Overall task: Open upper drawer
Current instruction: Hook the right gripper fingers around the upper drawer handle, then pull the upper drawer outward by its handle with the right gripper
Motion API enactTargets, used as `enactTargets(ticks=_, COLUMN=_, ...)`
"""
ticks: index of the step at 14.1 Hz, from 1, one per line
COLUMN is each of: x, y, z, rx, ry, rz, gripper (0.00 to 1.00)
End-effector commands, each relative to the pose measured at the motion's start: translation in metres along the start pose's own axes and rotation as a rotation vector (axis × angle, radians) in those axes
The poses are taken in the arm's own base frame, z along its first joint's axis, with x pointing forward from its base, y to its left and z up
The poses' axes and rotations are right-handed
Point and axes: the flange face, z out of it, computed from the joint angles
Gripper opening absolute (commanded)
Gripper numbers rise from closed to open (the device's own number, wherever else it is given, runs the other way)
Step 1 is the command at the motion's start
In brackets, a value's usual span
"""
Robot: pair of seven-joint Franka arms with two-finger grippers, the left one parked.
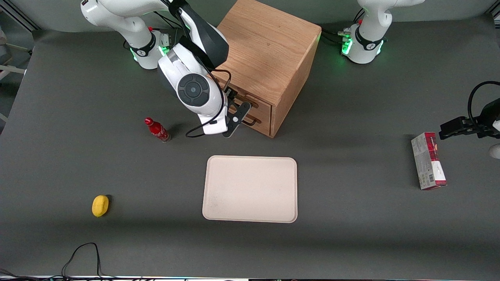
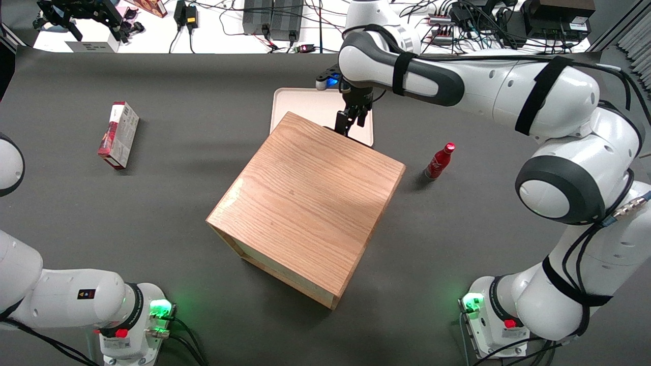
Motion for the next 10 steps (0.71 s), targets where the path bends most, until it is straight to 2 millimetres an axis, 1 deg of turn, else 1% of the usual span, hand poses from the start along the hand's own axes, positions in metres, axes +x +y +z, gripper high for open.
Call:
enactTargets(ticks=1, x=-0.002, y=0.017, z=-0.008, rx=0.02, ry=0.019, rz=-0.028, gripper=1.0)
enactTargets(ticks=2, x=-0.004, y=0.026, z=-0.012, rx=0.023, ry=0.028, rz=-0.021, gripper=1.0)
enactTargets(ticks=5, x=-0.003, y=0.034, z=-0.013, rx=0.021, ry=0.035, rz=-0.033, gripper=1.0)
enactTargets(ticks=6, x=-0.002, y=0.041, z=-0.01, rx=0.024, ry=0.034, rz=-0.024, gripper=1.0)
enactTargets(ticks=7, x=-0.002, y=0.05, z=-0.013, rx=0.025, ry=0.043, rz=-0.014, gripper=1.0)
enactTargets(ticks=8, x=0.0, y=0.057, z=-0.012, rx=0.027, ry=0.046, rz=-0.005, gripper=1.0)
enactTargets(ticks=9, x=0.0, y=0.063, z=-0.017, rx=0.025, ry=0.057, rz=0.002, gripper=1.0)
enactTargets(ticks=10, x=0.0, y=0.07, z=-0.017, rx=0.028, ry=0.059, rz=0.011, gripper=1.0)
